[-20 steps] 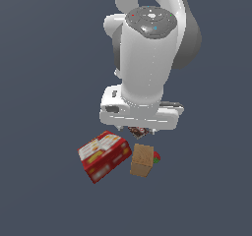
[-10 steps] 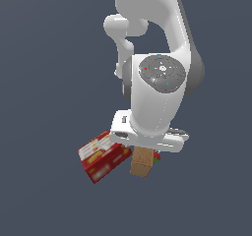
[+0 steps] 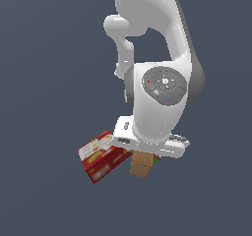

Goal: Pick up a designated object from a clutter of objects.

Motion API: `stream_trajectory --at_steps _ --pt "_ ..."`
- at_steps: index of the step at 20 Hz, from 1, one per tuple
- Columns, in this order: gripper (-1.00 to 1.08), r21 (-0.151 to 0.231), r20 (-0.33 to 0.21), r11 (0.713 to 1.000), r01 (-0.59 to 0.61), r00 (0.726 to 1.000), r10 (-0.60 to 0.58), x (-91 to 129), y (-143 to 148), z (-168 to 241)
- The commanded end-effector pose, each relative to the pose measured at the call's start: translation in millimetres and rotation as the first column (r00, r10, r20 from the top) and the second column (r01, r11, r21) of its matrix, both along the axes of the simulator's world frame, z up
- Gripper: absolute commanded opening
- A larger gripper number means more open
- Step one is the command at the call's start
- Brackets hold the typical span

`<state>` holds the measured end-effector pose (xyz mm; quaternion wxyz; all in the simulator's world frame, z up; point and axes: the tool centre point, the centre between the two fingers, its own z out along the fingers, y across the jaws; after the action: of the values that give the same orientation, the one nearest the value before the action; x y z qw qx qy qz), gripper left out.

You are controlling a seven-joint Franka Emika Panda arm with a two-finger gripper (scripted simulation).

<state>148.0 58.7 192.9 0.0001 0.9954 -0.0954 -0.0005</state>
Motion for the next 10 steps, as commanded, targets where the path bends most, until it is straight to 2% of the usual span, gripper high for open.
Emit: stream_trajectory --at_steps 1,10 --pt "1.0 0.0 0.0 1.0 0.0 1.0 0.0 0.0 0.0 -2.6" --pt "1.0 0.0 0.001 1.0 0.002 1.0 -0.002 -0.7 0.0 -41.7"
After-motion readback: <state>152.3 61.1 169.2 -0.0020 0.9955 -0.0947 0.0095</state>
